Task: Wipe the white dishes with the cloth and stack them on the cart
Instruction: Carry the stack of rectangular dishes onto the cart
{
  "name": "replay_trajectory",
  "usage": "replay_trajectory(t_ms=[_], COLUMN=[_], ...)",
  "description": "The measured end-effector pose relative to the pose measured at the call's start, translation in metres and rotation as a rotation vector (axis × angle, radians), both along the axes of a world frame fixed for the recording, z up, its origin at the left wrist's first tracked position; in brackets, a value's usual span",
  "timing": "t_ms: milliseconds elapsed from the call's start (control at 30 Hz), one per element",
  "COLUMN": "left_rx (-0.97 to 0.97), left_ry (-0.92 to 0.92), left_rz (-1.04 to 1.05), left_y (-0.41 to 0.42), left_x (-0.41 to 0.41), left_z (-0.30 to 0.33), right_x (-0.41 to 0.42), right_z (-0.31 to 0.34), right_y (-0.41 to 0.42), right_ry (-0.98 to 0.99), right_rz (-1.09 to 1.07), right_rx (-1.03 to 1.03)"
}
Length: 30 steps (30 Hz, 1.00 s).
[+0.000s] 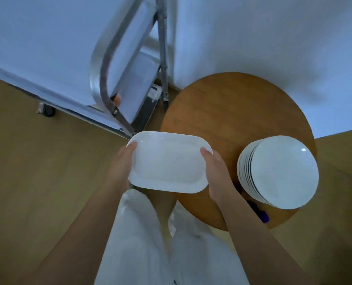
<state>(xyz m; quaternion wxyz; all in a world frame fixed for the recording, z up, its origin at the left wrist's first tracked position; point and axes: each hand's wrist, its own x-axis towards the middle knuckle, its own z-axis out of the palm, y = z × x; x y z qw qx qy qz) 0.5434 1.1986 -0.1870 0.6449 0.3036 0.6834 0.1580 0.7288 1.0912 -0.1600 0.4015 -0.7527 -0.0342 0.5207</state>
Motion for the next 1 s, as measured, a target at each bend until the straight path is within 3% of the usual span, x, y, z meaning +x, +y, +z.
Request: replay_trajectory(t_ms=[600,767,1000], left_rx=[0.145,0.13,0.081], left_ry=[-0.095,-0.146,-0.118], left_rz=[0.041,0.033,0.044], left_y=[0.177,0.224,0.307], left_x=[-0.218,-0.233,-0.193], left_z=[0.111,0.119,0.127], right_x=[-0.21,-0.217,-0.192], right_z=[0.092,0.101,0.103], right_y=[0.186,0.236,0.311], right_ry=[0.061,0.075,0.068], right_rz=[0.034,0.026,-0.12], right_rx=[0.085,0.095,0.072])
